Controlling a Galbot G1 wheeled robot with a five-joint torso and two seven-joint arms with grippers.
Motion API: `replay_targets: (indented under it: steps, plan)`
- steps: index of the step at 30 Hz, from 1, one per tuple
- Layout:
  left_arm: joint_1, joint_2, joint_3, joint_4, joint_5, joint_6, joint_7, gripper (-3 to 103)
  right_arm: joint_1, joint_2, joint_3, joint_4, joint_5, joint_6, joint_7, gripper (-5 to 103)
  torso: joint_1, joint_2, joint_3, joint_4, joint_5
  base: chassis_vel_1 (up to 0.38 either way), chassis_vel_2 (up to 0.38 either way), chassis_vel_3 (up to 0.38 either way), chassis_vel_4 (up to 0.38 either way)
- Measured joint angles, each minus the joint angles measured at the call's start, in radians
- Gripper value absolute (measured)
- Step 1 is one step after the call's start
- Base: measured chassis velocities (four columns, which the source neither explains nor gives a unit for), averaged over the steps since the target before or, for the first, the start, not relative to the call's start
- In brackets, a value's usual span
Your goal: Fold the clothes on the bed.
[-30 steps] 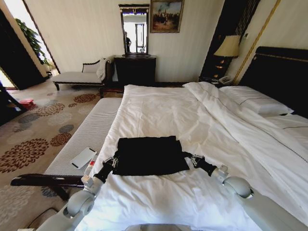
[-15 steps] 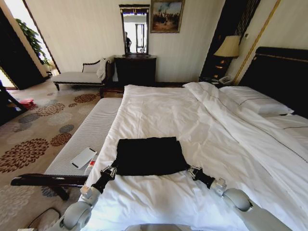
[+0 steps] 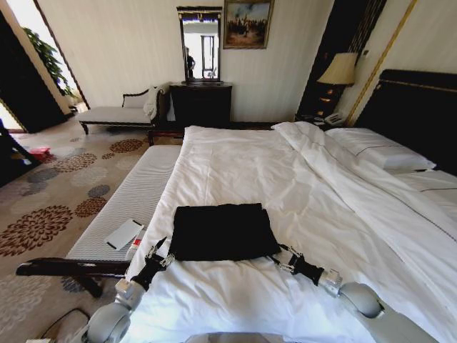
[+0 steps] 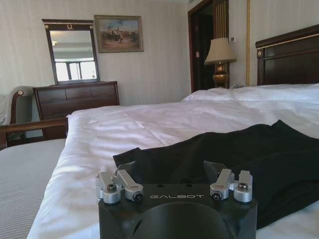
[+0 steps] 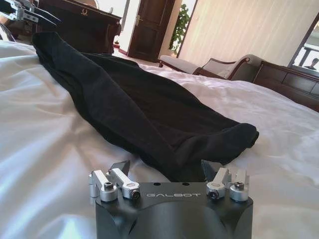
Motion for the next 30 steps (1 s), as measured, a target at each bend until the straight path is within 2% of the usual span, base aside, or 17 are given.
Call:
replay_targets:
  steps: [2,3,5,6,7,8,11,13,16,17,21,22,25,26,28,30]
  plan:
    - [0.02,0.0,-0.018,-0.018,-0.001,-0.004,0.005,87,-0.029,-0.004,0.034,0.022,0.031,-0.005,-0.008,89,0.0,0.0,0.0,0.0001,0.0,0.0,0.0,0.0,0.0]
    - [0.02,0.0,-0.018,-0.018,-0.001,-0.004,0.005,87,-0.029,-0.004,0.034,0.022,0.031,-0.005,-0.008,89,0.0,0.0,0.0,0.0001,0.0,0.0,0.0,0.0,0.0]
    - [0.027,-0.004,-0.036,-0.032,-0.015,-0.004,0.005,97,-0.048,-0.008,0.069,0.042,0.09,-0.031,-0.007,97,0.0,0.0,0.0,0.0001,-0.0002,0.0,0.0,0.0,0.0]
    - [0.026,-0.007,-0.046,-0.037,-0.026,-0.003,0.005,99,-0.054,-0.009,0.084,0.051,0.133,-0.046,-0.003,97,0.0,0.0,0.0,0.0001,0.0,0.0,0.0,0.0,0.0]
    - [0.021,-0.011,-0.054,-0.04,-0.041,0.001,0.002,100,-0.059,-0.012,0.098,0.06,0.175,-0.065,0.005,99,0.0,0.0,0.0,0.0001,0.0002,0.0,0.0,0.0,0.0]
    - [0.021,-0.011,-0.054,-0.04,-0.041,0.001,0.002,100,-0.059,-0.012,0.098,0.06,0.175,-0.065,0.005,99,0.0,0.0,0.0,0.0001,0.0002,0.0,0.0,0.0,0.0]
    - [-0.017,-0.021,-0.073,-0.045,-0.109,0.048,-0.031,100,-0.035,-0.034,0.115,0.082,0.326,-0.126,0.048,100,0.0,0.0,0.0,-0.0001,0.0,0.0,0.0,0.0,0.0]
    - [-0.028,-0.022,-0.076,-0.046,-0.125,0.067,-0.044,100,-0.018,-0.044,0.113,0.084,0.362,-0.14,0.057,100,0.0,0.0,0.0,-0.0002,0.0,0.0,0.0,0.0,0.0]
    - [-0.089,-0.013,-0.075,-0.049,-0.182,0.144,-0.079,100,0.095,-0.085,0.058,0.088,0.512,-0.196,0.108,100,0.0,0.0,0.0,0.0004,0.0,0.0,0.0,0.0,0.0]
    - [-0.089,-0.013,-0.075,-0.049,-0.182,0.144,-0.079,100,0.095,-0.085,0.058,0.088,0.512,-0.196,0.108,100,0.0,0.0,0.0,0.0004,0.0,0.0,0.0,0.0,0.0]
    - [-0.213,0.007,-0.032,-0.034,-0.266,0.214,-0.125,100,0.315,-0.139,-0.1,0.034,0.656,-0.265,0.165,100,0.0,0.0,0.0,0.0003,0.0001,0.0,0.0,0.0,0.0]
    - [-0.213,0.007,-0.032,-0.034,-0.266,0.214,-0.125,100,0.315,-0.139,-0.1,0.034,0.656,-0.265,0.165,100,0.0,0.0,0.0,0.0003,0.0001,0.0,0.0,0.0,0.0]
    - [-0.351,0.042,0.041,0.016,-0.349,0.263,-0.161,100,0.424,-0.17,-0.156,-0.001,0.743,-0.321,0.184,100,0.0,0.0,0.0,0.0011,-0.0002,0.0,0.0,0.0,0.0]
    - [-0.351,0.042,0.041,0.016,-0.349,0.263,-0.161,100,0.424,-0.17,-0.156,-0.001,0.743,-0.321,0.184,100,0.0,0.0,0.0,0.0011,-0.0002,0.0,0.0,0.0,0.0]
    - [-0.45,0.063,0.088,0.053,-0.413,0.304,-0.176,100,0.471,-0.184,-0.185,-0.037,0.766,-0.336,0.186,100,0.0,0.0,0.0,-0.0016,-0.0004,0.0,0.0,0.0,0.0]
    - [-0.516,0.075,0.115,0.084,-0.487,0.357,-0.195,100,0.543,-0.192,-0.245,-0.086,0.776,-0.338,0.186,100,0.0,0.0,0.0,-0.0004,-0.0002,0.0,0.0,0.0,0.0]
